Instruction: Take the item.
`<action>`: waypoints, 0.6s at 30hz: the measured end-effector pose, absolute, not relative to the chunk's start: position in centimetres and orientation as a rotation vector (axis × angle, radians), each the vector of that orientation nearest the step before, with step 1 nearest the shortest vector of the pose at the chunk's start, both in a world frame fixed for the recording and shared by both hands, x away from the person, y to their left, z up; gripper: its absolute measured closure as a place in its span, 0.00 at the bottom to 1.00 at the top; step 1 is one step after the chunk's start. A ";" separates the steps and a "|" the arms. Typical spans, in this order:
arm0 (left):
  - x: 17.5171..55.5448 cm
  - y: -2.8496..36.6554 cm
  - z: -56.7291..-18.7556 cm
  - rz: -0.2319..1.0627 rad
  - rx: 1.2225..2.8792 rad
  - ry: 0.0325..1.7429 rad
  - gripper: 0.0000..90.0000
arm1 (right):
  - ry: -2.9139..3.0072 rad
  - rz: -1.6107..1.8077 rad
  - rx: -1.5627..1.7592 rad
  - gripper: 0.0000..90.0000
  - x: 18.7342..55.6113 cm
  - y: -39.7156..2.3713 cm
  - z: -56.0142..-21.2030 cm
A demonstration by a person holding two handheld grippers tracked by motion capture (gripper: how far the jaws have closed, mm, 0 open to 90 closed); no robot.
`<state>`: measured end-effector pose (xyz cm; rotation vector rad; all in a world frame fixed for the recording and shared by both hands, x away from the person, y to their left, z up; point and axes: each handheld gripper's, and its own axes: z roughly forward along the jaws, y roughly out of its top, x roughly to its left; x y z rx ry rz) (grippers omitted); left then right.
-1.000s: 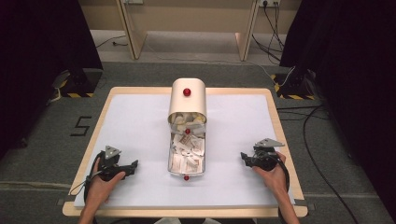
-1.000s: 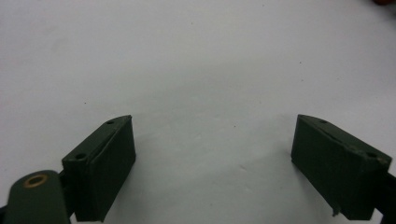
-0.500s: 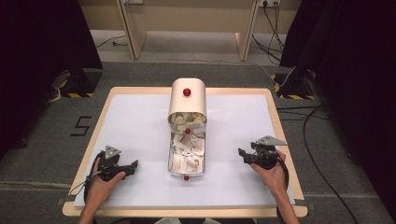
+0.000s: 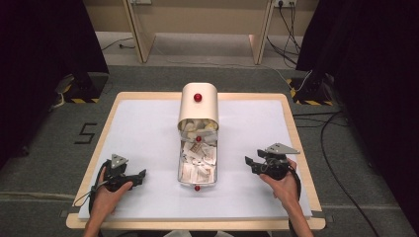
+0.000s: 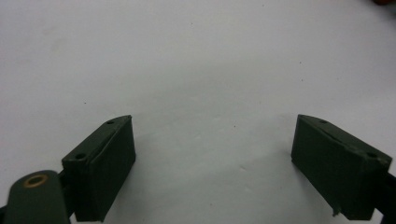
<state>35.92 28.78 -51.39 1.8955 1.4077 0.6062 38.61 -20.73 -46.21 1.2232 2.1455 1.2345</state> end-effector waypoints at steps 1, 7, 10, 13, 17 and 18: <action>35.9 28.8 -51.4 0.606 1.894 1.407 0.14 | 2.147 1.237 1.219 0.45 38.6 -20.6 -46.1; 35.9 28.8 -51.4 0.606 1.894 1.409 0.14 | 2.160 1.243 1.197 0.45 38.2 -19.9 -45.7; 35.9 28.8 -51.4 0.605 1.894 1.408 0.14 | 2.168 1.248 1.177 0.45 38.1 -19.5 -45.5; 35.9 28.8 -51.4 0.606 1.895 1.409 0.14 | 2.175 1.261 1.161 0.45 37.9 -19.1 -45.2; 35.9 28.8 -51.4 0.606 1.894 1.409 0.14 | 2.184 1.272 1.144 0.45 37.7 -18.6 -45.0; 35.9 28.8 -51.4 0.606 1.894 1.407 0.14 | 2.187 1.274 1.134 0.46 37.7 -18.5 -44.9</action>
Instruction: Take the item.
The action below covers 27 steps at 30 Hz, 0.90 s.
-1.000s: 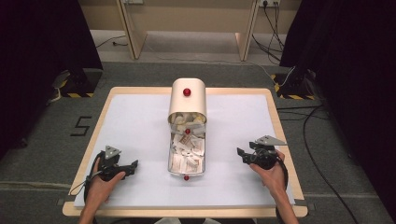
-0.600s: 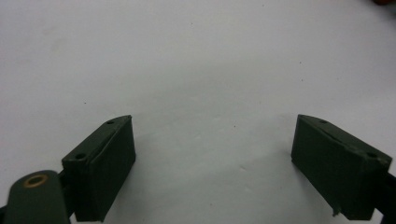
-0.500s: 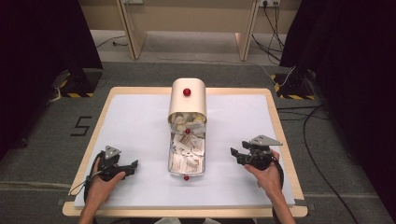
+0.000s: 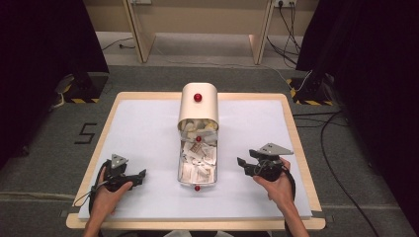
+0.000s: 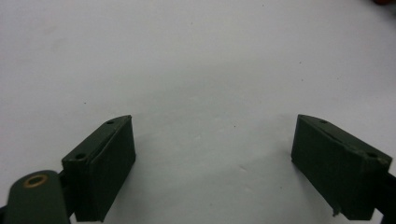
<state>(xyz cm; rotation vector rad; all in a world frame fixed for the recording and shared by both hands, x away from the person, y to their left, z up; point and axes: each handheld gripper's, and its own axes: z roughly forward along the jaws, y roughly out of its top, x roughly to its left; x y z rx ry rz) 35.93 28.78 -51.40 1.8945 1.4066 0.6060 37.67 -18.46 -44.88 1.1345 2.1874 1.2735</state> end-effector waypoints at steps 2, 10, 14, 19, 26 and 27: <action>35.9 28.8 -51.4 0.606 1.895 1.408 0.14 | 2.193 1.281 1.125 0.46 37.5 -18.2 -44.7; 35.9 28.8 -51.4 0.606 1.894 1.409 0.14 | 2.237 1.303 1.036 0.48 36.6 -16.4 -43.9; 35.9 28.8 -51.4 0.607 1.895 1.408 0.14 | 2.259 1.313 1.003 0.48 36.4 -15.5 -43.7; 35.9 28.8 -51.4 0.606 1.894 1.409 0.14 | 2.266 1.325 0.984 0.49 36.2 -15.1 -43.4; 35.9 28.8 -51.4 0.606 1.894 1.409 0.14 | 2.279 1.340 0.962 0.50 36.0 -14.3 -43.2; 35.9 28.8 -51.4 0.605 1.893 1.408 0.14 | 2.281 1.343 0.953 0.50 36.0 -14.1 -43.1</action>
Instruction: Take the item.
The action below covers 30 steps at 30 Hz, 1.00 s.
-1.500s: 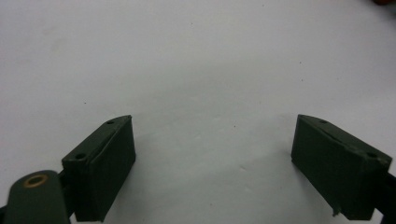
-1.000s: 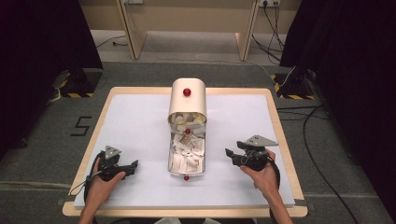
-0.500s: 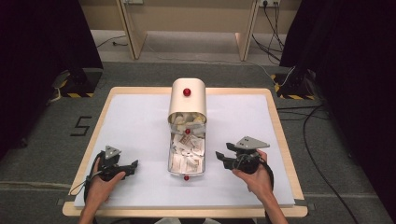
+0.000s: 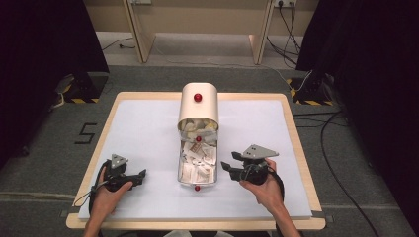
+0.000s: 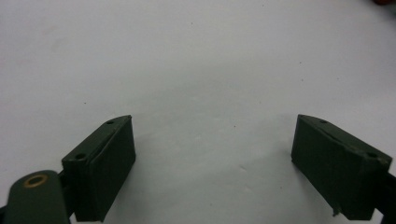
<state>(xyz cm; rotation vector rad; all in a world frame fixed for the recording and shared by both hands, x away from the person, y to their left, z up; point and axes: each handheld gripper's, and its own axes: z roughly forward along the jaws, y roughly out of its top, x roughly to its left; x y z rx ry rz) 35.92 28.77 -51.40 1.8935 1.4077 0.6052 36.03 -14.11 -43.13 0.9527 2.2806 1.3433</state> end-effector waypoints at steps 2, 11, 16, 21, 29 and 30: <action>35.9 28.8 -51.4 0.606 1.893 1.408 0.14 | 2.288 1.346 0.940 0.50 36.0 -13.8 -43.1; 35.9 28.8 -51.4 0.605 1.894 1.408 0.14 | 2.312 1.359 0.912 0.50 35.9 -12.6 -42.9; 35.9 28.8 -51.4 0.605 1.893 1.408 0.14 | 2.320 1.366 0.897 0.50 35.9 -12.0 -42.9; 35.9 28.8 -51.4 0.605 1.893 1.408 0.14 | 2.336 1.370 0.886 0.50 35.9 -11.3 -43.0; 35.9 28.8 -51.4 0.605 1.893 1.408 0.14 | 2.373 1.375 0.857 0.50 35.8 -10.1 -43.4; 35.9 28.8 -51.4 0.605 1.893 1.408 0.14 | 2.377 1.374 0.855 0.50 35.8 -10.0 -43.5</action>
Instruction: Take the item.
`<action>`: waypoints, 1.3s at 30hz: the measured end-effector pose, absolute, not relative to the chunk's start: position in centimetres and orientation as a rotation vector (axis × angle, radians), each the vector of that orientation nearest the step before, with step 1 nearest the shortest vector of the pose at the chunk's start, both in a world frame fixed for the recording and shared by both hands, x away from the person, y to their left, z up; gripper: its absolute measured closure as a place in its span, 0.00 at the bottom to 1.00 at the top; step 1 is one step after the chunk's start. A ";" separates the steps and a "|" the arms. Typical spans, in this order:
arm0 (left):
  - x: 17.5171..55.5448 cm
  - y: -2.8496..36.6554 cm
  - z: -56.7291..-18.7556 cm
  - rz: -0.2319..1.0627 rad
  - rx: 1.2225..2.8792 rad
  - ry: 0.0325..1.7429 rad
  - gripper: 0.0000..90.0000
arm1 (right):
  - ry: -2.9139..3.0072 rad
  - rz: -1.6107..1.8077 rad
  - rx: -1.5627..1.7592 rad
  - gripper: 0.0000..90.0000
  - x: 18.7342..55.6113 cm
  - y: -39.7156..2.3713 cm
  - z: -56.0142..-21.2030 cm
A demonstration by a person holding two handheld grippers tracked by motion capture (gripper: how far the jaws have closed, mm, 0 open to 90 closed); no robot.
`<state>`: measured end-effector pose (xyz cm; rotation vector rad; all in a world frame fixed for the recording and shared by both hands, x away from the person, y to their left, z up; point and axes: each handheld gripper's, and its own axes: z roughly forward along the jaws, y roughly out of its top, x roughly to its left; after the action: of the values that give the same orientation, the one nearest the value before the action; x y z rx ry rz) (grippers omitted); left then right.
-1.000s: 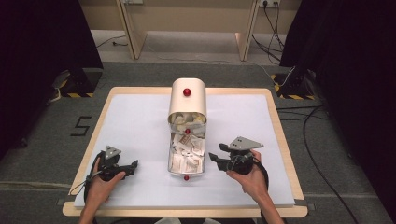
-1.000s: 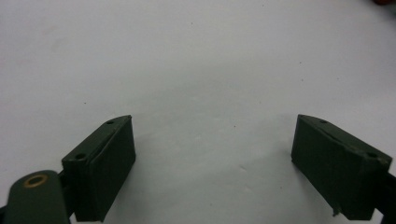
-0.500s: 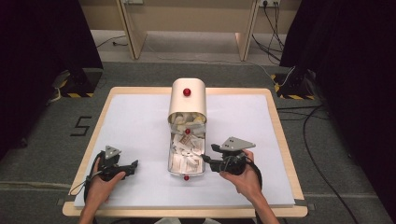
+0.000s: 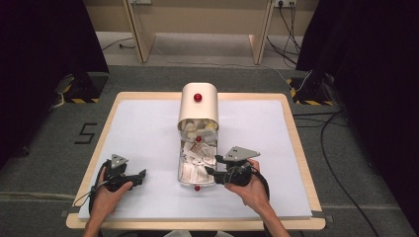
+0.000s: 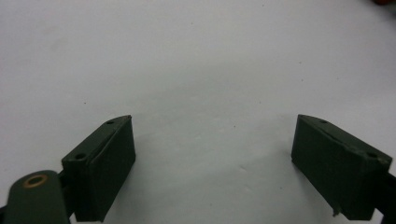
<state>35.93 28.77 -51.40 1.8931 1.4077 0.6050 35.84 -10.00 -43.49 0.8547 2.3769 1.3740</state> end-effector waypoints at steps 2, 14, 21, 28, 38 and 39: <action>35.9 28.8 -51.4 0.605 1.894 1.408 0.14 | 2.381 1.374 0.856 0.50 35.9 -9.8 -43.6; 35.9 28.8 -51.4 0.605 1.894 1.408 0.14 | 2.434 1.377 0.845 0.52 36.0 -8.2 -44.8; 35.9 28.8 -51.4 0.605 1.893 1.408 0.14 | 2.460 1.376 0.838 0.55 36.1 -7.6 -45.4; 35.9 28.8 -51.4 0.605 1.894 1.407 0.14 | 2.481 1.358 0.807 0.64 36.2 -7.4 -45.9; 35.9 28.8 -51.4 0.605 1.893 1.407 0.14 | 2.510 1.339 0.759 0.80 36.1 -7.1 -46.3; 35.9 28.8 -51.4 0.605 1.894 1.406 0.14 | 2.510 1.340 0.756 0.82 36.1 -7.1 -46.3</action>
<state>35.93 28.78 -51.40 1.8945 1.4064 0.6053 36.12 -7.13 -46.27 0.7560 2.5099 1.3403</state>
